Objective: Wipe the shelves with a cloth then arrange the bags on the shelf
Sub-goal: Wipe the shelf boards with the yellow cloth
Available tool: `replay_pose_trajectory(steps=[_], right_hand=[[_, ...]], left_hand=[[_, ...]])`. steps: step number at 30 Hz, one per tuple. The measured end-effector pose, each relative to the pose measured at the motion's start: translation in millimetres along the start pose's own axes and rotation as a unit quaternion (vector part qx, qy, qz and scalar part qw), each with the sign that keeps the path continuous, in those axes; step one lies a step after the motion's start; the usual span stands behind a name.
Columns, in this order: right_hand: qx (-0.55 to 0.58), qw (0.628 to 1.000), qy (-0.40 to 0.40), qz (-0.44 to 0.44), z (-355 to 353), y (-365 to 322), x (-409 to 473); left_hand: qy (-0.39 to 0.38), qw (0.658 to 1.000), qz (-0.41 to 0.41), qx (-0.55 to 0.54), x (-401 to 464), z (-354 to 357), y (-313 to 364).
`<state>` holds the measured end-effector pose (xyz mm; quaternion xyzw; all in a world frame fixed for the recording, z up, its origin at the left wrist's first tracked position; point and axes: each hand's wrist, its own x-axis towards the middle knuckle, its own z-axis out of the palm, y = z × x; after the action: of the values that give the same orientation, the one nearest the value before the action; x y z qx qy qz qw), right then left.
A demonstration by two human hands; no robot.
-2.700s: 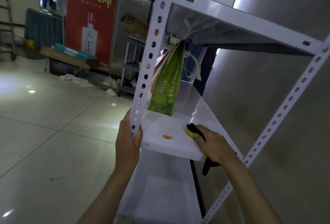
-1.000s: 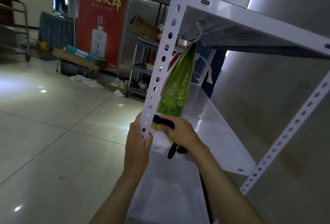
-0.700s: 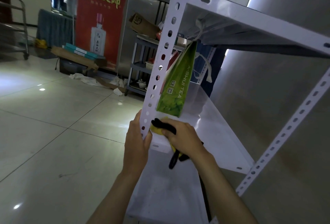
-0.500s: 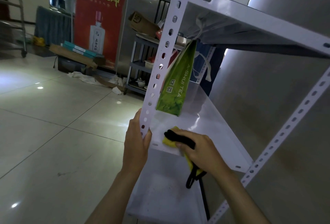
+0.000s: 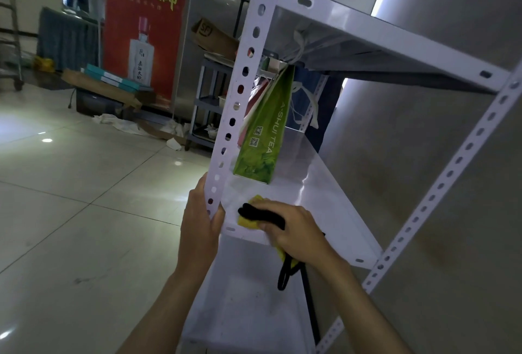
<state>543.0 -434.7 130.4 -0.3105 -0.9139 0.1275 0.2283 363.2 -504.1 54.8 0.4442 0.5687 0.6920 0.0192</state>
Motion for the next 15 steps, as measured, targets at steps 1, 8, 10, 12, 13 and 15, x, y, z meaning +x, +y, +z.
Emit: replay_pose_trajectory(steps=[1,8,10,12,13,15], right_hand=[[0.024,1.000,0.001,0.008,-6,6,-1],[-0.014,0.959,0.200,0.200,-65,97,27],[-0.059,0.941,0.189,0.274,-72,125,34],[-0.048,0.939,0.139,0.311,-67,138,38],[-0.048,0.940,0.121,0.316,-63,142,39],[-0.095,0.944,0.108,0.297,-55,142,40]], left_hand=[[0.000,1.000,-0.003,-0.004,0,0,0],[0.013,1.000,-0.014,0.016,3,1,-7],[0.019,1.000,-0.014,0.015,3,3,-9],[0.019,1.000,-0.011,0.015,3,4,-11],[0.021,1.000,-0.009,0.015,3,5,-12],[0.027,0.999,-0.009,0.017,2,6,-14]])
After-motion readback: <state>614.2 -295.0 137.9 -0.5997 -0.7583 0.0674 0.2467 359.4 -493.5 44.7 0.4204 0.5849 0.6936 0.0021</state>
